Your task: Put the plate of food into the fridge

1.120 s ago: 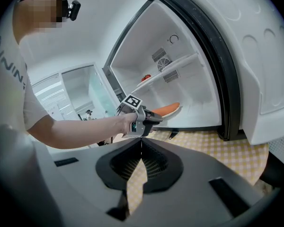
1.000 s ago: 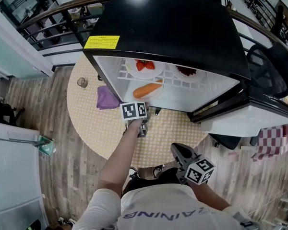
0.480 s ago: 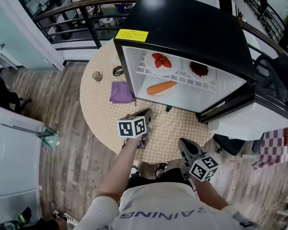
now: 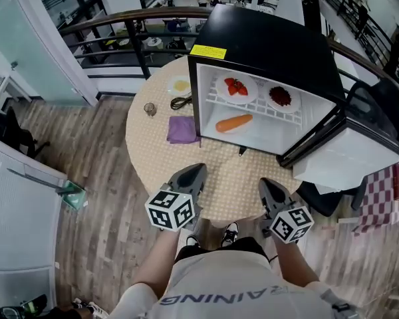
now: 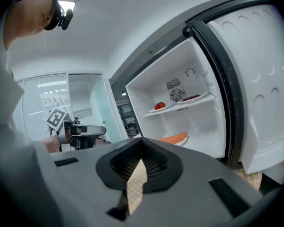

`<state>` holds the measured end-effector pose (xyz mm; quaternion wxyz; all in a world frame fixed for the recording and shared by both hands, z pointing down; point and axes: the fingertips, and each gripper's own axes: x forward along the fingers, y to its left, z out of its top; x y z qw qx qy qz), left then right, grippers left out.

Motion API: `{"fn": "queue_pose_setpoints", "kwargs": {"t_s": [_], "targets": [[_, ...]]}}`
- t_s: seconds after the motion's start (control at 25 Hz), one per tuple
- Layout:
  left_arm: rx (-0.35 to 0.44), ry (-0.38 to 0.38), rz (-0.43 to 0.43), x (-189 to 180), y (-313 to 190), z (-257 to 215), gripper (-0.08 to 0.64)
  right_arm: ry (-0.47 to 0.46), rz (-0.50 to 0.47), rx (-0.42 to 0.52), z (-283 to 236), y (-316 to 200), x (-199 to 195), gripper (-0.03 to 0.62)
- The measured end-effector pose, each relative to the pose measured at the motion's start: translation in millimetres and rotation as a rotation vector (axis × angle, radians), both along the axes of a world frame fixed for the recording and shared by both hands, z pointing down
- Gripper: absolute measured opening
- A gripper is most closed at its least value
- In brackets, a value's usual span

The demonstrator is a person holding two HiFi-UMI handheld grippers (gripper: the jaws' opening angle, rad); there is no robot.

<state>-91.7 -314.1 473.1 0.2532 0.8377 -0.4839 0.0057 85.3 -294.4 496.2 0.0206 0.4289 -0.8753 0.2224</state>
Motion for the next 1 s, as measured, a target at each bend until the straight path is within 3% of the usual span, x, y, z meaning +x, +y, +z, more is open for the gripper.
{"fn": "queue_pose_setpoints", "kwargs": {"t_s": [0.16, 0.28, 0.4, 0.52, 1.0], "targets": [[0.101, -0.043, 0.003, -15, 26, -36, 0.009, -0.055, 0.021, 0.021, -23, 4, -6, 0.021], [0.142, -0.058, -0.002, -27, 43, -53, 0.009, -0.031, 0.021, 0.064, -37, 10, -11, 0.021], [0.143, -0.031, -0.006, -34, 53, -59, 0.009, -0.005, 0.012, 0.084, -45, 15, -17, 0.021], [0.133, 0.002, 0.002, -34, 58, -61, 0.009, -0.044, 0.007, 0.065, -49, 19, -20, 0.021], [0.153, 0.025, 0.012, -25, 51, -69, 0.009, -0.044, -0.002, 0.072, -54, 20, -18, 0.021]]}}
